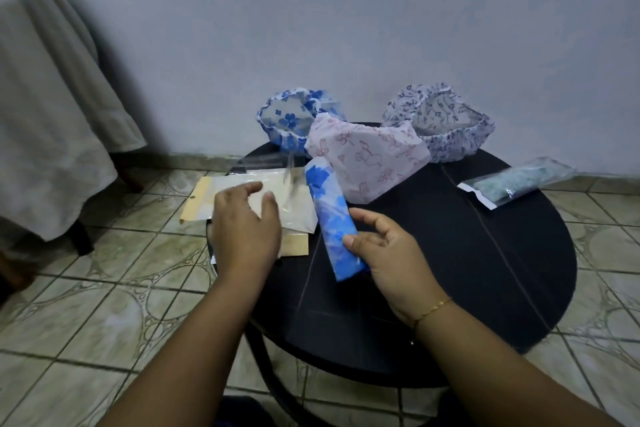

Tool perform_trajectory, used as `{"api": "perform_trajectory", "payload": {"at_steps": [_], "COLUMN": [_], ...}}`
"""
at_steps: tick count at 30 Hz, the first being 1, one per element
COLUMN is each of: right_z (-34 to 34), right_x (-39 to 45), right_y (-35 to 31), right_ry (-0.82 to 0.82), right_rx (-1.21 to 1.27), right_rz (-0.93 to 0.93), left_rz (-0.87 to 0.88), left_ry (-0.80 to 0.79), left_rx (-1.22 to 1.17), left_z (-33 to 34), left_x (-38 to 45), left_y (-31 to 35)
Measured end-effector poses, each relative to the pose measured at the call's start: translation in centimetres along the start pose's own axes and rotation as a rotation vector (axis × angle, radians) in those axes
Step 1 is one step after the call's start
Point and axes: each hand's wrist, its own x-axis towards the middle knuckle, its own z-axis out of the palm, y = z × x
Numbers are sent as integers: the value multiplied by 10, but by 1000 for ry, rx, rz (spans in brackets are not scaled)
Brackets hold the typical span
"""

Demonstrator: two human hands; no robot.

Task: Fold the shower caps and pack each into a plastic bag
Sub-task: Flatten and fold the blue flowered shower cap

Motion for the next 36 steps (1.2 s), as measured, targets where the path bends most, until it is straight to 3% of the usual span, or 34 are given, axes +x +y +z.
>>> {"api": "perform_trajectory", "payload": {"at_steps": [2, 7, 11, 16, 21, 29, 33, 36], "right_z": [1, 0, -3, -4, -11, -35, -52, -70], "right_x": [2, 5, 8, 9, 3, -10, -16, -20], "right_y": [2, 5, 6, 6, 2, -9, -16, -21], "right_ry": [-3, -15, -3, -2, 3, 67, 142, 225], "right_rx": [-6, -31, -45, -50, -43, -35, -41, -49], "right_rz": [8, 13, 17, 16, 2, -28, -32, -27], "left_rz": [-98, -340, -388, -436, -385, -224, -174, -129], "left_ry": [22, -157, -224, -153, -66, -151, -316, -587], "left_rx": [144, 276, 98, -369, -644, -831, -831, -664], "left_z": [-3, -5, 0, -9, -31, -49, -51, -48], "left_x": [19, 48, 53, 54, 48, 28, 15, 1], "left_y": [-14, -51, -61, -50, -33, -6, 13, 29]}}
